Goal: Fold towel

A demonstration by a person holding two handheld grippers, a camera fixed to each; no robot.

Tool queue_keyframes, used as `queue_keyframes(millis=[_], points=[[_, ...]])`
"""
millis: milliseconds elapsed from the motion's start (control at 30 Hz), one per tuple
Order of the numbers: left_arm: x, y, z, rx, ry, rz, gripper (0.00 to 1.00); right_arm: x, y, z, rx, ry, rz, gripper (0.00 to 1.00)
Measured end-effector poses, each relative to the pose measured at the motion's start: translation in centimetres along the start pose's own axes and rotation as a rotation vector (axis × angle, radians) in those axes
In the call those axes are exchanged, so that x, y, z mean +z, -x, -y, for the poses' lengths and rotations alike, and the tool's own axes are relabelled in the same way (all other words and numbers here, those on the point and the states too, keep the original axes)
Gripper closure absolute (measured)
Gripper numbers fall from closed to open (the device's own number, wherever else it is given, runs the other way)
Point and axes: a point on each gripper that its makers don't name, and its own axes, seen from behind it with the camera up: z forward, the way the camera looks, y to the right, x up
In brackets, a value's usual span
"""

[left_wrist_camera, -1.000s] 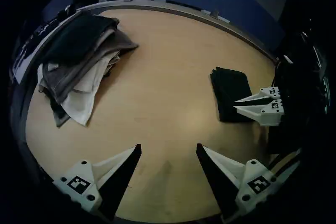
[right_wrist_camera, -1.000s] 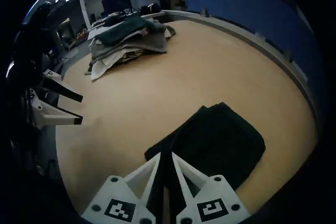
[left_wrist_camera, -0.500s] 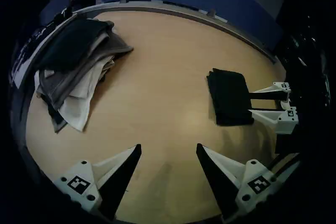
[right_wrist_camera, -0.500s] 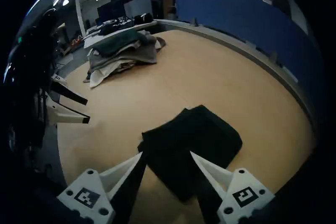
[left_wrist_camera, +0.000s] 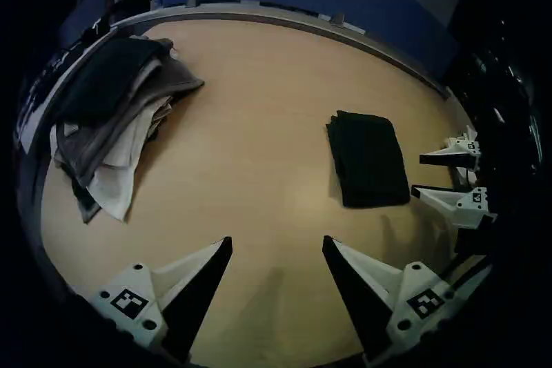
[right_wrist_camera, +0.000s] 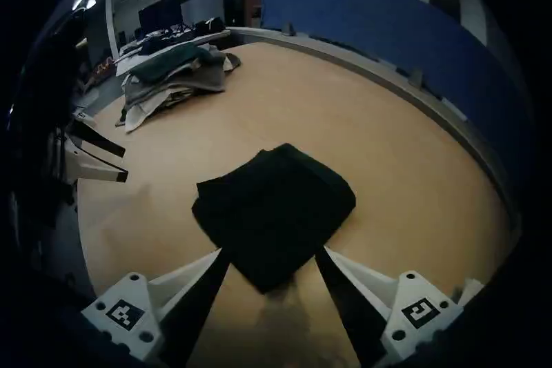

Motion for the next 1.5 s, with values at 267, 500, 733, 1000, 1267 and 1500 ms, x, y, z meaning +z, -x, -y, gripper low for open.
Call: queue_keyframes(millis=[267, 500, 733, 1000, 1267, 1500], points=[[0.0, -0.1, -0.3, -0.001, 0.002, -0.001, 0.03, 0.1, 1.5, -0.4, 0.003, 0.012, 0.025, 0.03], [0.2, 0.0, -0.3, -0.002, 0.001, 0.0, 0.03, 0.5, 3.0, -0.4, 0.001, 0.013, 0.057, 0.03], [0.4, 0.0, -0.4, -0.003, 0.003, 0.001, 0.03, 0.6, 3.9, -0.2, 0.006, 0.007, 0.079, 0.09], [0.5, -0.2, -0.5, -0.004, 0.004, 0.0, 0.03, 1.1, 4.5, 0.5, 0.013, -0.013, 0.101, 0.39], [0.6, -0.3, -0.4, -0.005, 0.004, -0.001, 0.03, 1.6, 5.0, 0.7, 0.029, -0.02, 0.113, 0.52], [0.7, -0.2, -0.5, -0.005, 0.005, -0.001, 0.03, 1.7, 5.2, 0.6, 0.041, -0.012, 0.121, 0.76]])
